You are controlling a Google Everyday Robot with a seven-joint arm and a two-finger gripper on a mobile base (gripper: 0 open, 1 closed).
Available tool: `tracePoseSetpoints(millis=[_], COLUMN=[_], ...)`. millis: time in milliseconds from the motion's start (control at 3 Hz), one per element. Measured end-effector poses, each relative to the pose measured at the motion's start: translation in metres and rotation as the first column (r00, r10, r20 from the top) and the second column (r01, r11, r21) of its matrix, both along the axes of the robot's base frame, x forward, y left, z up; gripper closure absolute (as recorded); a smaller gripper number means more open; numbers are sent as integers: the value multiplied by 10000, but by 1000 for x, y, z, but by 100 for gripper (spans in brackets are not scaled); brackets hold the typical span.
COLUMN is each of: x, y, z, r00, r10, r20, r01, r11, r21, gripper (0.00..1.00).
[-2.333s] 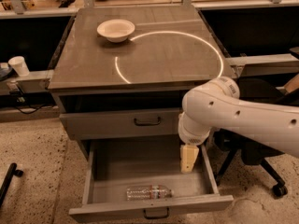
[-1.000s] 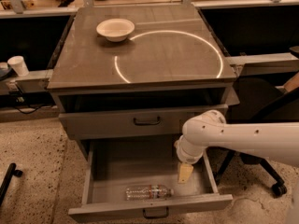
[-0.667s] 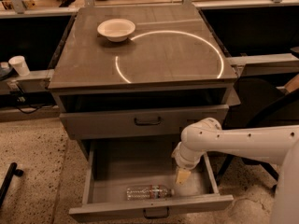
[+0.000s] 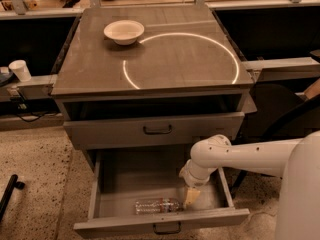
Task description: Pick water bottle from middle drawer and place on counter
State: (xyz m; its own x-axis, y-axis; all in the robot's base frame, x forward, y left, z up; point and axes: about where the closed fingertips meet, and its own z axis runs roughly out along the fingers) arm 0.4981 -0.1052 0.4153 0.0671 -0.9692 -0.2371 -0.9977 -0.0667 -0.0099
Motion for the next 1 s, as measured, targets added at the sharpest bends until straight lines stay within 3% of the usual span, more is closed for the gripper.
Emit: tracePoseSetpoints(millis=[667,1000], x=[-18,-25], y=[15,20], z=[-29,-41], r00=[9963,9940], r10=[269,359], r20=[-811,-1035], r01=[-207,-248], r11=[9968,9940], r21=[767,1067], gripper=[31,38])
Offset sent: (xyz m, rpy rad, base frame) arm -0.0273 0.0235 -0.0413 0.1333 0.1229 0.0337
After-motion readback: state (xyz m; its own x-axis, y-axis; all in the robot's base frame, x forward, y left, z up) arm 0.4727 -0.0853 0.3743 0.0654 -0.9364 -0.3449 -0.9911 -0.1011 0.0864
